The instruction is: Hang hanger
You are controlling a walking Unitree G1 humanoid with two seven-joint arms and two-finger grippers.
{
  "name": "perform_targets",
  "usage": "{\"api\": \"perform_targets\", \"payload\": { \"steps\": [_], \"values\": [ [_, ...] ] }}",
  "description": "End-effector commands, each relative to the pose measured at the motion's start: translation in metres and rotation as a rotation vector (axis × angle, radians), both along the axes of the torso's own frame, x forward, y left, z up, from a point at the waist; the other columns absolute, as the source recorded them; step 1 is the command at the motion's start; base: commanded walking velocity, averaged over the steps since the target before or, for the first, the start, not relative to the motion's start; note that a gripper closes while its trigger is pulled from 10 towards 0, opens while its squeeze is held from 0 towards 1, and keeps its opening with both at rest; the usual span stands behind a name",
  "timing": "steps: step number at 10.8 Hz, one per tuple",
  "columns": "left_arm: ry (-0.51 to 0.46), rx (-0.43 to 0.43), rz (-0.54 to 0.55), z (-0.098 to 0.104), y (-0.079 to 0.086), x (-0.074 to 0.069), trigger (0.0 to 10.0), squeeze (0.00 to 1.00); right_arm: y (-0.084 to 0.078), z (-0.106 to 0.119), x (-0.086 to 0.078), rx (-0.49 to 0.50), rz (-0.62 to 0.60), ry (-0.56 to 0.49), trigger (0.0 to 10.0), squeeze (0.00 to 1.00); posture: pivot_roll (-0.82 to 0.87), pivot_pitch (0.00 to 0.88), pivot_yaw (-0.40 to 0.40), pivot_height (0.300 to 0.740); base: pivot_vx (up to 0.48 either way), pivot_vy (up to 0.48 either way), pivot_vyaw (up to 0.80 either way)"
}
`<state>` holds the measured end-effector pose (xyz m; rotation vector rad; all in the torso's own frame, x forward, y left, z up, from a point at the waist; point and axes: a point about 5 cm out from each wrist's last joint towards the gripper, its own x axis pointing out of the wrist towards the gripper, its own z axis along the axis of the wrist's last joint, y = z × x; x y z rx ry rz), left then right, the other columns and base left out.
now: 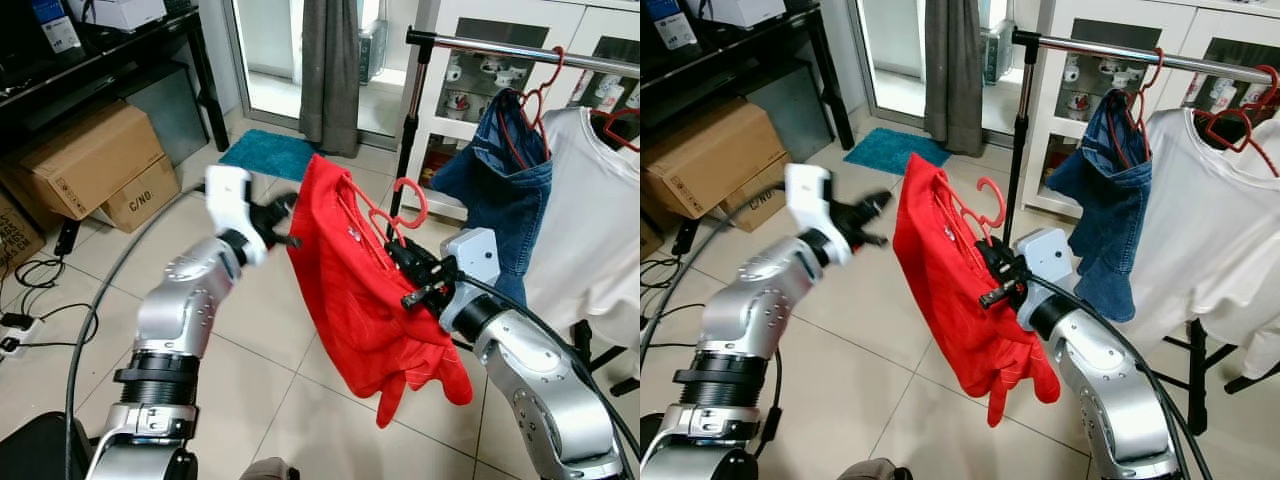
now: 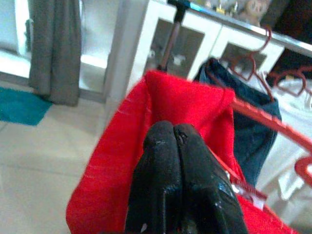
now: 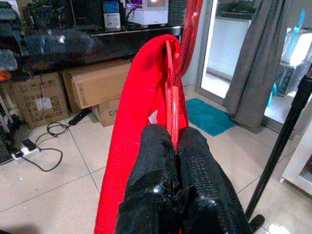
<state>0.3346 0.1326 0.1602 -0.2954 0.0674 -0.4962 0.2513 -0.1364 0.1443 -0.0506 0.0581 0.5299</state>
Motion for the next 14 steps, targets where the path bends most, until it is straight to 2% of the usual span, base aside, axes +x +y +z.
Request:
{"api": "perform_targets", "payload": {
  "steps": [1,2,3,5,6,8,9,10,11,12,14],
  "values": [
    [-0.024,-0.074,0.026,0.010,0.003,0.001,2.2,0.00,-0.003,0.006,0.003,0.008,-0.016,-0.033,0.0,0.00,0.09,0.000,0.071,0.740,0.000,0.000,0.00],
    [-0.002,-0.109,-0.028,0.006,0.001,-0.002,10.0,0.64,-0.003,0.007,0.003,0.007,-0.015,-0.037,0.0,0.00,0.09,0.000,0.071,0.740,0.000,0.000,0.00],
    [0.039,-0.172,-0.204,-0.007,0.000,-0.014,10.0,1.00,-0.003,0.011,0.003,0.007,-0.015,-0.052,0.0,0.00,0.09,0.000,0.076,0.740,0.000,0.000,0.00],
    [0.065,-0.269,-0.262,-0.017,0.018,-0.023,10.0,1.00,-0.002,0.021,0.003,0.014,-0.001,-0.077,0.0,0.00,0.09,0.000,0.075,0.740,0.000,0.000,0.00],
    [0.091,-0.363,-0.358,-0.017,0.017,-0.029,10.0,1.00,0.001,0.025,0.003,0.013,0.021,-0.089,0.0,0.00,0.09,0.000,0.070,0.740,0.000,0.000,0.00],
    [0.132,-0.357,-0.470,-0.022,0.005,-0.032,10.0,1.00,0.004,0.029,0.003,0.006,0.046,-0.099,0.0,0.00,0.09,0.000,0.069,0.740,0.000,0.000,0.00],
    [0.144,-0.350,-0.466,-0.025,0.002,-0.030,10.0,1.00,0.004,0.029,0.003,0.005,0.048,-0.101,0.0,0.00,0.08,0.000,0.073,0.740,0.000,0.000,0.00],
    [0.199,-0.347,-0.379,-0.037,0.000,-0.017,10.0,1.00,0.005,0.031,0.002,-0.001,0.055,-0.104,0.0,0.00,0.07,0.000,0.080,0.740,0.000,0.000,0.00],
    [0.206,-0.351,-0.353,-0.039,0.000,-0.014,10.0,0.89,0.005,0.031,0.001,-0.003,0.056,-0.105,0.0,0.00,0.07,0.000,0.084,0.740,0.000,0.000,0.00],
    [0.196,-0.362,-0.329,-0.038,-0.001,-0.011,10.0,0.00,0.004,0.032,0.000,-0.006,0.057,-0.107,0.0,0.00,0.07,0.000,0.084,0.740,0.000,0.000,0.00],
    [0.200,-0.401,-0.325,-0.039,-0.006,-0.006,10.0,0.00,0.005,0.034,0.001,-0.009,0.065,-0.111,0.0,0.00,0.07,0.000,0.082,0.740,0.000,0.000,0.00]
  ]
}}
